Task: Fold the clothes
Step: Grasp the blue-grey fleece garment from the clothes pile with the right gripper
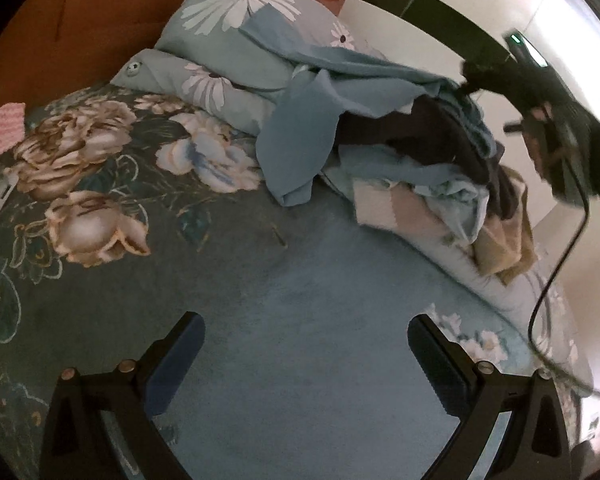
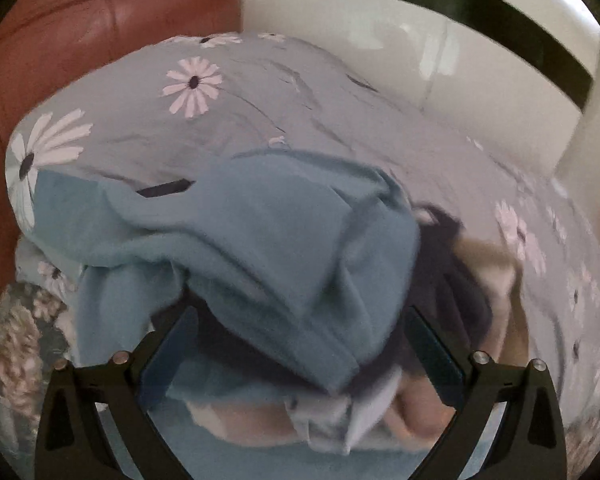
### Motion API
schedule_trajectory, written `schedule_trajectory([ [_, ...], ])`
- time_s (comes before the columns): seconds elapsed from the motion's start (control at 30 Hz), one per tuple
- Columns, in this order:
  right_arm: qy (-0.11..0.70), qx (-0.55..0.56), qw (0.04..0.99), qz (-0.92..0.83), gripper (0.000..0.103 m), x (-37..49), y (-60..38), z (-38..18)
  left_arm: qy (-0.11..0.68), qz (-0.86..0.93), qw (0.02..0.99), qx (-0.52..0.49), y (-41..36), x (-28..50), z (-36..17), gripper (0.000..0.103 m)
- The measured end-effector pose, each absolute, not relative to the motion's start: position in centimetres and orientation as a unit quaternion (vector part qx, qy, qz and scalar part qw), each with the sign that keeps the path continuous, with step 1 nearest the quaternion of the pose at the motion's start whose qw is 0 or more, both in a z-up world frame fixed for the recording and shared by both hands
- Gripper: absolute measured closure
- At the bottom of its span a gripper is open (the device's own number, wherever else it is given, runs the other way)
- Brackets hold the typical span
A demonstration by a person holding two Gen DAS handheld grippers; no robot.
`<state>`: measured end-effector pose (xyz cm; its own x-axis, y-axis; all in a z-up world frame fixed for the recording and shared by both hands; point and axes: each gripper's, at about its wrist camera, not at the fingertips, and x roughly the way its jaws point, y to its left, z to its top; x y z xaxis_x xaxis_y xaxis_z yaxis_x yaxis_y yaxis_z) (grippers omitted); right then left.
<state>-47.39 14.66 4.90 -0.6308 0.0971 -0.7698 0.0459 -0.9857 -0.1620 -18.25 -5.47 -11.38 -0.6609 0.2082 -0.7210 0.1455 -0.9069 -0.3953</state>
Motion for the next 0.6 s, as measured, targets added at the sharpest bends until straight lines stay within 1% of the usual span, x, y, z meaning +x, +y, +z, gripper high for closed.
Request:
schedule_trajectory([
  [0.07, -0.130, -0.422, 0.023, 0.897, 0.001, -48.3, 13.3, 4.1, -0.220, 0.884, 0.021, -0.412, -5.3, -18.4, -11.7, 0.000],
  [0.1, -0.141, -0.417, 0.026, 0.897, 0.003, -48.6, 12.9, 3.8, -0.222, 0.883, 0.023, -0.413, -5.1, -18.5, -11.8, 0.000],
  [0.13, -0.147, -0.414, 0.029, 0.898, 0.007, -48.9, 12.7, 3.6, -0.224, 0.883, 0.025, -0.413, -5.0, -18.5, -11.9, 0.000],
  [0.17, -0.148, -0.414, 0.033, 0.897, 0.015, -49.4, 12.5, 3.4, -0.223, 0.882, 0.027, -0.413, -4.8, -18.5, -12.0, 0.000],
  [0.2, -0.147, -0.415, 0.034, 0.897, 0.019, -49.8, 12.4, 3.2, -0.218, 0.884, 0.028, -0.413, -4.5, -18.5, -11.9, 0.000],
  [0.27, -0.144, -0.421, 0.033, 0.895, 0.046, -50.5, 12.2, 2.9, -0.201, 0.887, 0.030, -0.414, -3.9, -18.5, -11.8, 0.000],
  [0.3, -0.145, -0.424, 0.036, 0.893, 0.051, -50.8, 12.0, 2.8, -0.192, 0.889, 0.030, -0.415, -3.6, -18.4, -11.7, 0.000],
  [0.37, -0.139, -0.426, 0.044, 0.893, 0.072, -51.0, 11.6, 3.1, -0.186, 0.889, 0.033, -0.417, -3.3, -18.4, -11.6, 0.000],
  [0.4, -0.135, -0.426, 0.048, 0.893, 0.076, -51.1, 11.5, 3.3, -0.185, 0.889, 0.035, -0.417, -3.3, -18.3, -11.6, 0.000],
  [0.43, -0.126, -0.426, 0.050, 0.895, 0.083, -51.1, 11.5, 3.6, -0.183, 0.890, 0.036, -0.417, -3.2, -18.2, -11.5, 0.000],
  [0.47, -0.110, -0.424, 0.050, 0.897, 0.086, -51.0, 11.8, 4.2, -0.181, 0.890, 0.036, -0.417, -3.2, -18.1, -11.4, 0.000],
  [0.5, -0.097, -0.422, 0.050, 0.900, 0.088, -50.9, 12.1, 4.8, -0.180, 0.891, 0.036, -0.415, -3.2, -17.9, -11.2, 0.000],
  [0.6, -0.080, -0.413, 0.049, 0.906, 0.091, -50.1, 12.9, 6.5, -0.173, 0.895, 0.034, -0.410, -3.2, -17.3, -10.5, 0.000],
])
